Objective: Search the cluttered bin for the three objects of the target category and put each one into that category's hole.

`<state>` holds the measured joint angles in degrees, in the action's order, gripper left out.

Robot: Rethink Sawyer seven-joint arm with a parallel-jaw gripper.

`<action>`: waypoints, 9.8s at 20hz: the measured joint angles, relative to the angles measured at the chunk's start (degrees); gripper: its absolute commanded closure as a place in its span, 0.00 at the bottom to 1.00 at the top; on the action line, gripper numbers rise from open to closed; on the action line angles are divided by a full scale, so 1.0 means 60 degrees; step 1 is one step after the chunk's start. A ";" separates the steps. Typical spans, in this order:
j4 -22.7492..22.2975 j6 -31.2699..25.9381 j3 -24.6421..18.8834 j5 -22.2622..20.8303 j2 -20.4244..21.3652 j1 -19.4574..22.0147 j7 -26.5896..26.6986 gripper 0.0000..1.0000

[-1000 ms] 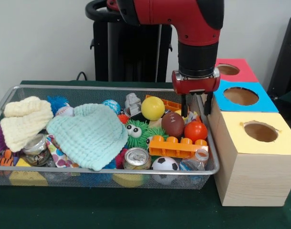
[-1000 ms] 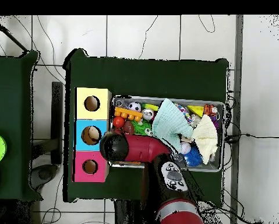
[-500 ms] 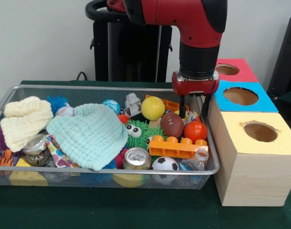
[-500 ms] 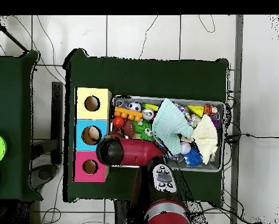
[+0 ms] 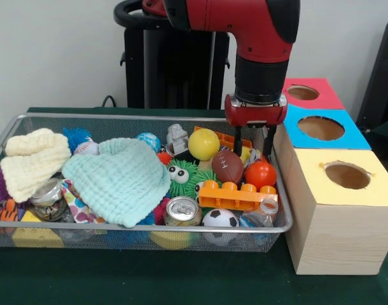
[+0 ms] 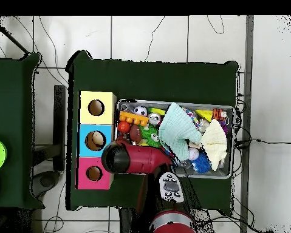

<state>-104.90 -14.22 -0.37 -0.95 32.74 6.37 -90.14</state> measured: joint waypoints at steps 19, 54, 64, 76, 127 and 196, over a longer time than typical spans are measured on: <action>-0.0032 0.0708 0.0135 -0.0227 -0.0652 -0.0003 -0.0002 0.00; -0.1519 0.3546 -0.2730 -0.1711 -0.0870 0.3191 0.0000 0.00; -0.1896 0.5621 -0.2119 -0.1743 -0.0840 0.2619 0.0000 0.00; -0.2003 0.6218 -0.1824 -0.1741 -0.0825 0.2333 0.0000 0.00; -0.0477 -0.1600 0.0936 -0.0304 0.2035 -0.0982 -0.0002 1.00; 0.3681 -0.4007 0.0842 0.3080 -0.0499 -0.2429 -0.0008 1.00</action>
<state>-82.81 -38.27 4.69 17.53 29.74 -8.20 -90.18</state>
